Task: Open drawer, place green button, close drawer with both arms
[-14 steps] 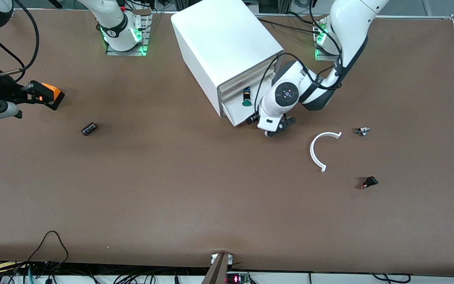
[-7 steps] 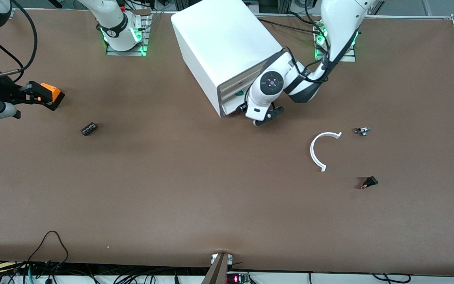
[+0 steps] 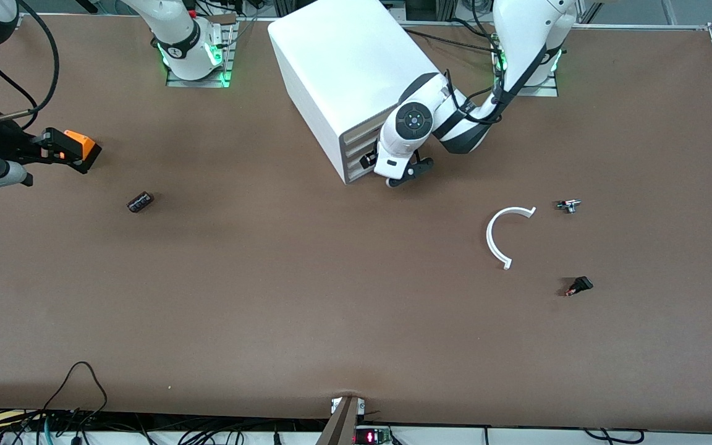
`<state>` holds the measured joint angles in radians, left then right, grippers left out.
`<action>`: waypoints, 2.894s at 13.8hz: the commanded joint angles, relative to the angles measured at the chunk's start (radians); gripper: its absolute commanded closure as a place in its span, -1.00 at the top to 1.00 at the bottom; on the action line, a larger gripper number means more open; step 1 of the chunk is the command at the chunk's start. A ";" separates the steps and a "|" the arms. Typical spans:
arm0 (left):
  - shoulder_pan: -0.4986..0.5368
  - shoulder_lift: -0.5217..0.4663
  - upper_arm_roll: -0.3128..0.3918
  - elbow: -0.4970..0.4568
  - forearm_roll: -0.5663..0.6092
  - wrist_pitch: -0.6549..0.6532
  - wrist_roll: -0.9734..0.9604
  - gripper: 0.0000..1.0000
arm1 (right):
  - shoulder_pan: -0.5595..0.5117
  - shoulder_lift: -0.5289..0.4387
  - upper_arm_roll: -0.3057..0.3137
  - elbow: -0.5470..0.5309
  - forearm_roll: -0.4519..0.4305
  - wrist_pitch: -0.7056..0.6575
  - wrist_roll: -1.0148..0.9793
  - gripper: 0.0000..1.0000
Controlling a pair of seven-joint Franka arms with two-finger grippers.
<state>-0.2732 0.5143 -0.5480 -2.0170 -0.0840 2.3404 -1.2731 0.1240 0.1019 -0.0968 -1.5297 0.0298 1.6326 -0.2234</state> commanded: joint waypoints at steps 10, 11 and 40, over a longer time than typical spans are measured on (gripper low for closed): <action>0.394 -0.016 -0.012 0.228 -0.011 -0.398 0.539 1.00 | -0.001 0.015 0.003 0.020 -0.007 0.044 0.007 1.00; 0.423 -0.020 -0.003 0.239 -0.013 -0.429 0.628 1.00 | -0.003 0.015 0.002 0.020 -0.002 0.044 0.007 1.00; 0.350 -0.617 0.519 0.195 0.152 -0.741 1.268 1.00 | 0.002 0.035 0.006 0.017 0.004 0.032 -0.004 1.00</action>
<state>0.0886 -0.0635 -0.0392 -1.7952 0.0393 1.5907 -0.0289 0.1308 0.1312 -0.0931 -1.5293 0.0302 1.6762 -0.2225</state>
